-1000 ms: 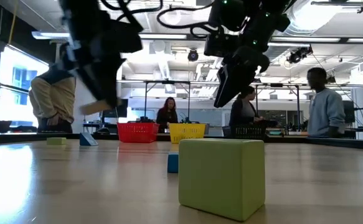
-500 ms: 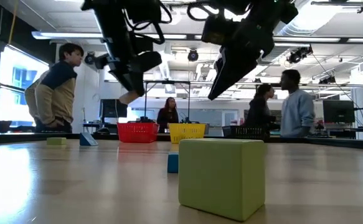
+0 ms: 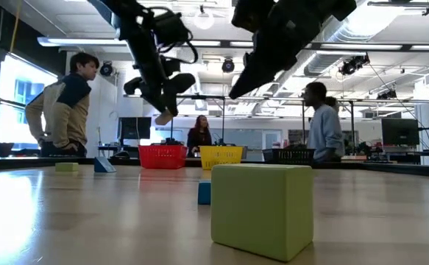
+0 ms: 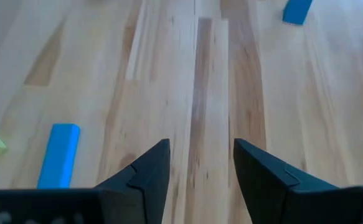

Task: Sort & place blocks by color
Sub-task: Put the brown block into the red basket, then put the green block into the yellow basket

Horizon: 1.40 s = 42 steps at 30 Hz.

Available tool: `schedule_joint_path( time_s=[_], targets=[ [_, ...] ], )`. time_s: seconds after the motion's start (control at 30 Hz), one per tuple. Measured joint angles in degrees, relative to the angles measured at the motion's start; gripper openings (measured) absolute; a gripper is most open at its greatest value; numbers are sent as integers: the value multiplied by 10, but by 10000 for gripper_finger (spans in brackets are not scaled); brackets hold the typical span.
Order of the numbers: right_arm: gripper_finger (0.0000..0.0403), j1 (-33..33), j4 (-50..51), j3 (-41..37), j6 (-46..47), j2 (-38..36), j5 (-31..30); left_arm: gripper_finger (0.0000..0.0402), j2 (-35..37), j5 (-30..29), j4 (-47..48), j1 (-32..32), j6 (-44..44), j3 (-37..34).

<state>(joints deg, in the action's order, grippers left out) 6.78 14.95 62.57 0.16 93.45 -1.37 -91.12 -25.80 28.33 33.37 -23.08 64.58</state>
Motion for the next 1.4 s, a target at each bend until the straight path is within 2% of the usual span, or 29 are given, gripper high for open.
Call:
schedule_joint_path(
  time_s=[0.23,0.57,0.83,1.03,1.23,1.4],
  targets=[
    [163,15,-19,0,0,0,-2,104,-40,71,0,63,2,0],
    [163,19,-12,0,9,0,14,117,-70,133,-15,95,17,0],
    [163,20,2,0,-41,0,78,164,-70,137,-12,103,33,0],
    [163,27,7,0,-34,0,94,201,-70,179,-12,103,34,0],
    [163,48,91,-1,15,0,63,208,-51,268,-11,99,45,0],
    [163,67,164,-1,67,0,46,209,-21,275,-11,77,57,0]
  ],
)
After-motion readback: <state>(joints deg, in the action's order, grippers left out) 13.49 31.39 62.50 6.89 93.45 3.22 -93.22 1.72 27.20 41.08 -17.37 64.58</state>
